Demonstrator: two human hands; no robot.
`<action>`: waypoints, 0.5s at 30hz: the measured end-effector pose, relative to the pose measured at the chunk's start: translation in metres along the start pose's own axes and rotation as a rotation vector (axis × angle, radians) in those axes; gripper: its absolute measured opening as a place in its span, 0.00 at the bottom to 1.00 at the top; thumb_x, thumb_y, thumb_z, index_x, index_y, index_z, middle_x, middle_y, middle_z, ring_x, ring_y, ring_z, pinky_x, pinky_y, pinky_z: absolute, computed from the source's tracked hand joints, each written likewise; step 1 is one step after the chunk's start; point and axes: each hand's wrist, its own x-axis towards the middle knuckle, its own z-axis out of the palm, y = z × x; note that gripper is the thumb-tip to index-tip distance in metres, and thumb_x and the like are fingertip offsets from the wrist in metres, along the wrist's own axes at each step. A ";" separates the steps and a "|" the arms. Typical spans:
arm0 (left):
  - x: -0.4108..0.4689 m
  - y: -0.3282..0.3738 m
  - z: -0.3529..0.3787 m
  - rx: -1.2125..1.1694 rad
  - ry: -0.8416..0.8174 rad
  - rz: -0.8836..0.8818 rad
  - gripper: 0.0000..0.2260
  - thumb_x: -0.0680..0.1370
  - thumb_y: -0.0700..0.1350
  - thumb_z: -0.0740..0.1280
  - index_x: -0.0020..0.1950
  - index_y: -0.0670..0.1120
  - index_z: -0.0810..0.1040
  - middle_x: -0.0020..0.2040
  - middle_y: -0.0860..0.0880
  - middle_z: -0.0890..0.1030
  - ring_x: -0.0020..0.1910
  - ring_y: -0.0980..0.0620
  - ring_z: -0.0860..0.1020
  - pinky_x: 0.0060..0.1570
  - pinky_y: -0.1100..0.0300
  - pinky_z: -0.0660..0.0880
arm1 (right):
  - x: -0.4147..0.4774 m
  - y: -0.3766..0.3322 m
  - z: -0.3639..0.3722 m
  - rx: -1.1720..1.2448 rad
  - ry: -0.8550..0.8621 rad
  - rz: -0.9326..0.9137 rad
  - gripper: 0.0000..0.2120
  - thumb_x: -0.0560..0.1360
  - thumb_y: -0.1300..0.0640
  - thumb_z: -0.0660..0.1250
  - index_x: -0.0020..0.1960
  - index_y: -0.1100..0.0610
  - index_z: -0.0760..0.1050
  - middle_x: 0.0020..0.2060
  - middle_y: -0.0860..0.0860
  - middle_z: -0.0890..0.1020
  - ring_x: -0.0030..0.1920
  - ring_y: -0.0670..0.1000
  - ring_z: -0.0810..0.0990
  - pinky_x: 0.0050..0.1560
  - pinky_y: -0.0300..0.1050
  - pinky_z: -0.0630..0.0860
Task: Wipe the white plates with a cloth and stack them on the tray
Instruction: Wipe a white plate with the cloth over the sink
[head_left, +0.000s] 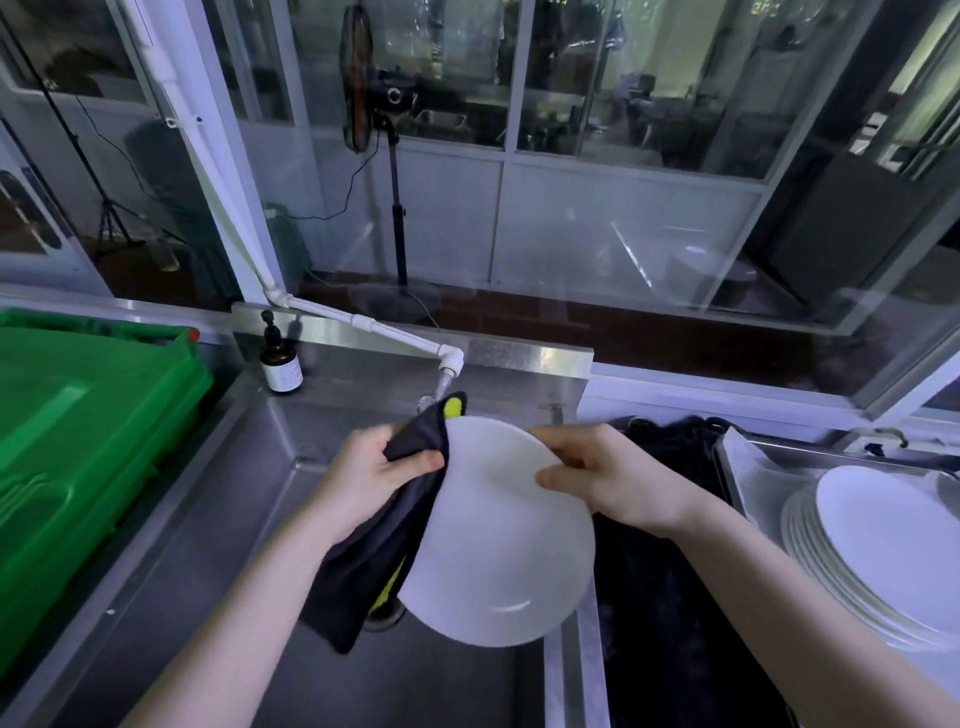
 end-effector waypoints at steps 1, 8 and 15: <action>-0.003 -0.006 0.001 -0.092 0.096 -0.047 0.04 0.73 0.43 0.76 0.44 0.46 0.83 0.45 0.45 0.86 0.44 0.49 0.82 0.47 0.52 0.76 | 0.000 0.001 0.000 0.038 0.033 0.003 0.18 0.78 0.70 0.64 0.58 0.52 0.83 0.46 0.49 0.86 0.45 0.47 0.84 0.42 0.44 0.79; -0.038 -0.036 0.048 -0.617 0.568 -0.533 0.12 0.74 0.55 0.74 0.47 0.48 0.81 0.39 0.51 0.86 0.39 0.51 0.85 0.38 0.58 0.78 | -0.009 0.037 0.057 0.447 0.503 0.095 0.21 0.77 0.67 0.63 0.55 0.43 0.83 0.47 0.53 0.85 0.51 0.60 0.83 0.46 0.59 0.80; -0.038 -0.021 0.036 -0.348 0.472 -0.294 0.06 0.73 0.47 0.75 0.45 0.45 0.83 0.40 0.49 0.86 0.43 0.49 0.85 0.40 0.57 0.78 | -0.019 0.047 0.040 0.445 0.382 0.207 0.13 0.72 0.58 0.73 0.56 0.49 0.80 0.49 0.52 0.85 0.49 0.52 0.83 0.46 0.48 0.79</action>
